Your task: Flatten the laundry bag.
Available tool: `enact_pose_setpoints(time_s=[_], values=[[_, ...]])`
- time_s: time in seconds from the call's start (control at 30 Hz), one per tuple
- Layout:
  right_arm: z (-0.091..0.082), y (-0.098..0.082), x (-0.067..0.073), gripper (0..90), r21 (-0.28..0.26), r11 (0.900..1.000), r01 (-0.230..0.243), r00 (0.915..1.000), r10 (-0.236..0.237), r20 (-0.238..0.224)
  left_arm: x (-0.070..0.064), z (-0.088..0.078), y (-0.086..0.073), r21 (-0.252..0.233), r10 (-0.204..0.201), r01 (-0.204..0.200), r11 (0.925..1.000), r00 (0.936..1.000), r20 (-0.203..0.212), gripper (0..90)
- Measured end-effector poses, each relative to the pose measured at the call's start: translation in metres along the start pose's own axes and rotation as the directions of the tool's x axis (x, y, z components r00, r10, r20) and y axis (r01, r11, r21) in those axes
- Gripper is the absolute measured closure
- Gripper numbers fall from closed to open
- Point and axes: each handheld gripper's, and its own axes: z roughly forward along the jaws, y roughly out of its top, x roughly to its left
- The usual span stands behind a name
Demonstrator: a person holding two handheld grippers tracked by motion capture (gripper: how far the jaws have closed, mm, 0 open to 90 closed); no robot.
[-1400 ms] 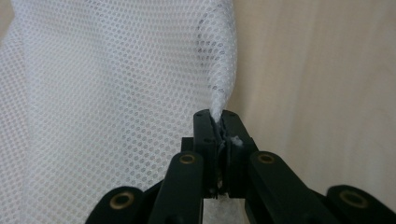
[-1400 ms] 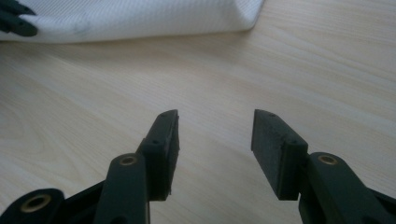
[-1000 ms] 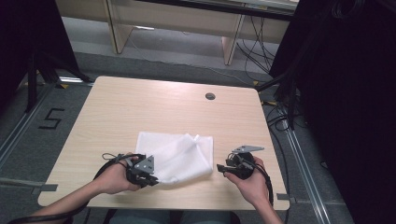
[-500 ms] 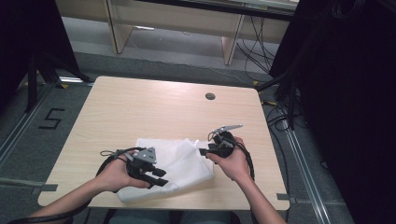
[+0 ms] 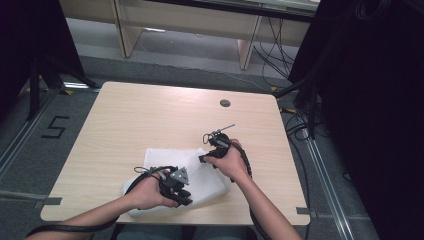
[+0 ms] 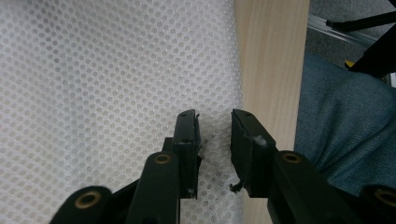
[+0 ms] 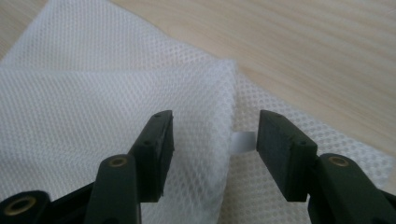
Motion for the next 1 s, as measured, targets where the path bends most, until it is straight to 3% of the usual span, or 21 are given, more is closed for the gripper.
enact_pose_setpoints(time_s=[0.03,0.07,0.13,0.23,0.27,0.3,0.37,0.47,0.53,0.6,0.63,0.77,0.87,0.93,1.0], values=[[0.004,0.000,0.000,47.0,0.001,1.000,0.001,1.0000,-0.001,-0.009,-0.001,0.002,-0.001,-0.004,-0.020,0.020,0.9998,0.9998,0.001,71.5],[0.006,0.000,0.002,47.5,0.012,1.000,-0.015,0.9998,0.015,-0.015,-0.001,0.003,-0.001,0.005,-0.002,0.002,1.0000,1.0000,-0.003,71.7],[0.012,0.000,0.002,50.1,0.018,1.000,0.014,0.9997,-0.014,-0.018,-0.002,0.006,-0.003,0.005,-0.004,0.004,1.0000,1.0000,0.001,72.1],[0.015,-0.001,0.007,62.3,0.048,0.998,0.027,0.9993,-0.025,-0.029,-0.002,0.007,-0.003,0.027,-0.001,0.001,0.9996,1.0000,-0.002,72.5],[0.015,-0.001,0.007,62.3,0.048,0.998,0.027,0.9993,-0.025,-0.029,-0.002,0.008,-0.003,0.033,0.001,-0.001,0.9994,1.0000,-0.003,72.5],[0.014,0.001,0.009,76.7,0.066,0.996,0.051,0.9980,-0.049,-0.041,-0.003,0.011,-0.004,0.016,-0.020,0.020,0.9997,0.9998,0.001,72.5],[0.012,0.003,0.012,83.1,0.083,0.994,0.074,0.9960,-0.069,-0.056,-0.002,0.010,-0.004,0.024,-0.010,0.010,0.9997,1.0000,0.000,72.6],[0.005,0.006,0.017,84.6,0.067,0.993,0.102,0.9938,-0.098,-0.051,-0.002,0.010,-0.004,0.025,-0.026,0.026,0.9994,0.9997,-0.004,73.2],[-0.003,0.007,0.019,84.6,0.055,0.995,0.086,0.9944,-0.083,-0.066,0.000,0.011,-0.004,0.014,-0.012,0.012,0.9998,0.9999,-0.005,73.7],[-0.006,0.007,0.018,84.5,0.049,0.995,0.086,0.9938,-0.083,-0.075,-0.001,0.011,-0.004,0.007,-0.034,0.034,0.9994,0.9994,-0.008,74.2],[-0.015,0.007,0.019,84.3,0.019,0.997,0.071,0.9945,-0.069,-0.078,0.002,0.011,-0.003,0.018,-0.018,0.018,0.9997,0.9997,-0.018,74.5],[-0.029,0.007,0.020,84.1,-0.006,0.997,0.072,0.9939,-0.072,-0.084,0.008,0.011,0.000,0.026,-0.038,0.039,0.9989,0.9980,-0.051,77.4],[-0.038,0.007,0.020,84.2,-0.030,0.997,0.074,0.9920,-0.077,-0.100,0.011,0.010,0.002,0.023,-0.012,0.014,0.9996,0.9969,-0.078,77.6],[-0.042,0.007,0.020,84.2,-0.039,0.997,0.073,0.9926,-0.076,-0.095,0.011,0.010,0.002,0.020,-0.020,0.022,0.9996,0.9963,-0.083,77.3],[-0.050,0.006,0.020,84.4,-0.068,0.995,0.068,0.9936,-0.074,-0.085,0.009,0.002,0.003,-0.014,-0.032,0.031,0.9994,0.9949,-0.095,77.4]])
